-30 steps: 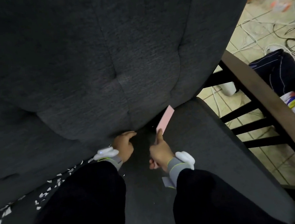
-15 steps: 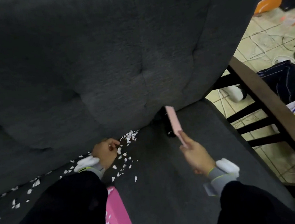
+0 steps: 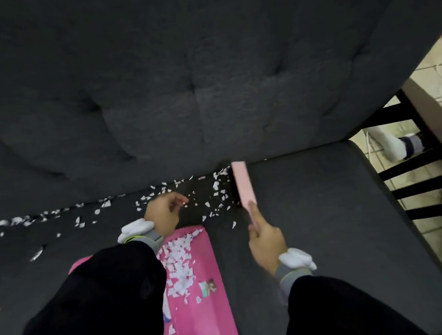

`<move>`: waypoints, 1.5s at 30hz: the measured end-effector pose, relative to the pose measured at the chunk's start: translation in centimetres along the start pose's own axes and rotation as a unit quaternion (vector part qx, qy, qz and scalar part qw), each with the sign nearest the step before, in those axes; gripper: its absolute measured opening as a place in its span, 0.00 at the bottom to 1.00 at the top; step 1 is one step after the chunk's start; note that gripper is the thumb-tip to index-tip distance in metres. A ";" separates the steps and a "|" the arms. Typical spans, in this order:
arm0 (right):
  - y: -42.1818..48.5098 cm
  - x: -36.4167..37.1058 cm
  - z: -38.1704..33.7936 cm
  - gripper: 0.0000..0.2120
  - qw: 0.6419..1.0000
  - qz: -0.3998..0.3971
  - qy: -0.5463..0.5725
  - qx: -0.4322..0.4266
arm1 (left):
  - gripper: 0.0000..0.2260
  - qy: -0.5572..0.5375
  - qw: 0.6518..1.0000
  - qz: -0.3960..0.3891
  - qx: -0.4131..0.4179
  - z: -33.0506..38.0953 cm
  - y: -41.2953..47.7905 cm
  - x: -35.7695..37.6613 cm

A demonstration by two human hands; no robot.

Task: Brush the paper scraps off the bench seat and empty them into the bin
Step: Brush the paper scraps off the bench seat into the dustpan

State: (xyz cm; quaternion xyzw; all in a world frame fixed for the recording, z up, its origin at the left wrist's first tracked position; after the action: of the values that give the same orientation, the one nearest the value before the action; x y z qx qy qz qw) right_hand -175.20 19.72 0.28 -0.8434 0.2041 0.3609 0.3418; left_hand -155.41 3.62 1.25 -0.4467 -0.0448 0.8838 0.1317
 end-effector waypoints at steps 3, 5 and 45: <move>0.7 -2.9 2.8 0.28 0.997 0.067 0.017 0.044 | 0.14 -0.007 1.000 -0.002 -0.009 -0.8 -0.9 -0.8; 0.6 -3.4 4.8 0.28 0.992 0.084 0.021 0.088 | 0.14 -0.005 1.000 0.002 -0.018 -1.4 -1.5 -1.3; 10.4 -7.7 5.8 0.30 0.979 0.061 0.012 0.192 | 0.07 0.003 0.994 -0.047 -0.103 -3.6 -0.7 -1.8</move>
State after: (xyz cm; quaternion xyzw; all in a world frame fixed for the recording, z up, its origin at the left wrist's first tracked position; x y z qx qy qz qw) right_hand -189.10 17.59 -1.37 -0.7526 0.3249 0.3248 0.4718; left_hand -151.40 3.69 0.67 -0.4579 -0.1561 0.8660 0.1265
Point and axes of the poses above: each hand's wrist, its own y-axis towards the middle knuckle, its own x-axis out of the palm, z = x × y, the point moved 10 cm from there along y, towards the middle knuckle, and after that the axes turned 10 degrees about z, right-handed, at the moved point
